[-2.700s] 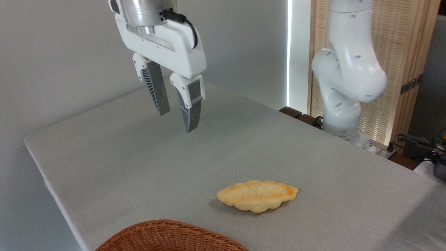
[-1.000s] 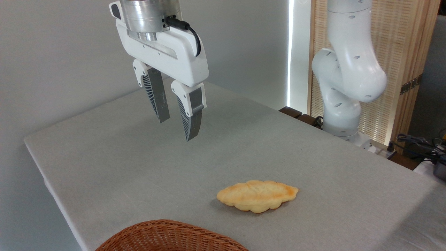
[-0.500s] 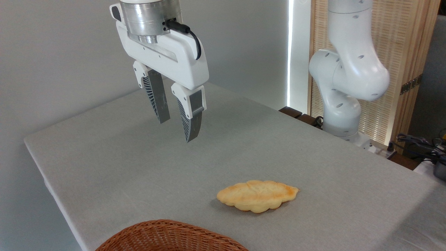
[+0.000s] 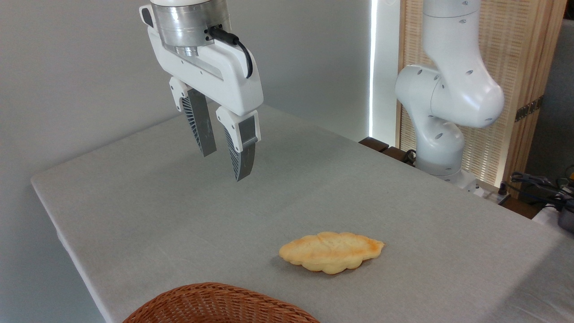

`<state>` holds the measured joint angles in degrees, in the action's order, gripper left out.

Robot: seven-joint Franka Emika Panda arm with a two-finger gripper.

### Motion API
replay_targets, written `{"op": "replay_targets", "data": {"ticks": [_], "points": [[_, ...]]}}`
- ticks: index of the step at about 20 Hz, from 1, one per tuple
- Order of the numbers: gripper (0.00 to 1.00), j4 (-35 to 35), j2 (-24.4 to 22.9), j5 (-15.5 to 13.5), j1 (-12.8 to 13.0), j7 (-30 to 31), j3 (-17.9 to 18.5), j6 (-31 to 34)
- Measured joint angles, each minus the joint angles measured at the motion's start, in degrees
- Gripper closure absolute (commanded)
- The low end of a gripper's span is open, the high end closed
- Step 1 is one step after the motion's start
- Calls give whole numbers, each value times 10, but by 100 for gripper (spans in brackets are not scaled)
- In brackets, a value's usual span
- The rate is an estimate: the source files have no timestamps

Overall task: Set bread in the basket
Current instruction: 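Lower the gripper down onto the leaf-shaped bread roll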

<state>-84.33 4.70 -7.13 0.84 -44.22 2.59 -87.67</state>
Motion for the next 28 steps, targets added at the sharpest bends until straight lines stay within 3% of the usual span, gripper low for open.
{"op": "replay_targets", "data": {"ticks": [4, 7, 10, 18, 22, 25, 28], "points": [[0, -26, -2, 0, 0, 0, -1, -11], [0, -108, -33, 0, 0, -8, -2, -69], [0, -208, -83, 22, 0, -37, -2, -108], [0, -393, -184, 80, -4, -239, 1, -212], [0, -455, -192, 110, -7, -321, 16, -285], [0, -483, -191, 113, -9, -379, 47, -323], [0, -495, -187, 113, -10, -394, 53, -328]]}}
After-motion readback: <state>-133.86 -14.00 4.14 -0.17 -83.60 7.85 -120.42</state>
